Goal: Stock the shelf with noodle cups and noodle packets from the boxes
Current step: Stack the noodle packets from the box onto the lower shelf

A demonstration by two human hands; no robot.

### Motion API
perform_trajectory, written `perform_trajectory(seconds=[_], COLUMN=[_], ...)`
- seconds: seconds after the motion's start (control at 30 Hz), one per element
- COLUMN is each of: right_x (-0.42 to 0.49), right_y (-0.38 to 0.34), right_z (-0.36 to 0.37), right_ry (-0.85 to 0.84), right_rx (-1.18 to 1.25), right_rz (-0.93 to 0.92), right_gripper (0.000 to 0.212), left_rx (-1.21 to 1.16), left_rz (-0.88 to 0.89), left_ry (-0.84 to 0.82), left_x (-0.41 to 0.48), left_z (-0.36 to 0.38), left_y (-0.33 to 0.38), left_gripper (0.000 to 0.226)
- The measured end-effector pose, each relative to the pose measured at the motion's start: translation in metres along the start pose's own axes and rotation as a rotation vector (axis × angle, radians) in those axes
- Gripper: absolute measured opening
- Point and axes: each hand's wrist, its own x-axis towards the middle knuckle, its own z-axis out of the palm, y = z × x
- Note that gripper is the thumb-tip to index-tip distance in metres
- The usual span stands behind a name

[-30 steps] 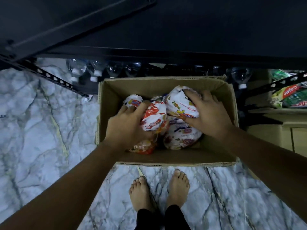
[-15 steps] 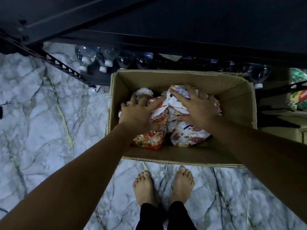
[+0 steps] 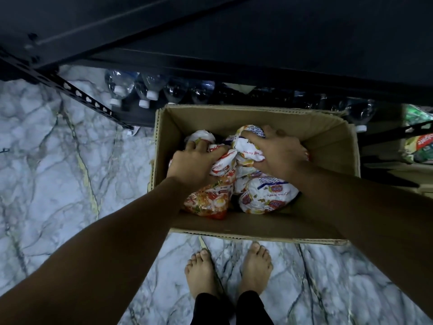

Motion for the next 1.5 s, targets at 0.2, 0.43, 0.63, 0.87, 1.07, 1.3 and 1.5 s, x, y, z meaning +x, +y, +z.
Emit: perform_trajectory(seconds=[0.2, 0.43, 0.63, 0.87, 1.07, 1.3, 1.5], right_x=[-0.084, -0.218, -0.305, -0.366, -0.401, -0.412, -0.392], right_y=[-0.008, -0.037, -0.064, -0.071, -0.052, -0.027, -0.017], right_z=[-0.074, -0.225, -0.352, -0.477, -0.574, -0.677, -0.724], right_ry=[0.088, 0.095, 0.155, 0.227, 0.370, 0.523, 0.514], right_rx=[0.194, 0.387, 0.343, 0.284, 0.270, 0.146, 0.111], right_rz=[0.124, 0.169, 0.153, 0.127, 0.070, 0.004, -0.027], right_gripper=[0.087, 0.085, 0.089, 0.092, 0.095, 0.095, 0.092], left_rx=[-0.117, -0.121, -0.079, 0.044, 0.150, 0.184, 0.185], left_rz=[-0.035, -0.073, -0.082, 0.030, 0.053, 0.060, 0.060], left_ry=[0.120, 0.184, 0.211, 0.422, 0.562, 0.680, 0.702], left_x=[-0.074, -0.204, -0.302, -0.350, -0.365, -0.363, -0.341], left_z=[-0.074, -0.221, -0.351, -0.477, -0.591, -0.703, -0.747], left_y=[0.011, 0.023, 0.038, 0.038, 0.042, 0.050, 0.037], left_gripper=[0.084, 0.083, 0.085, 0.082, 0.082, 0.085, 0.090])
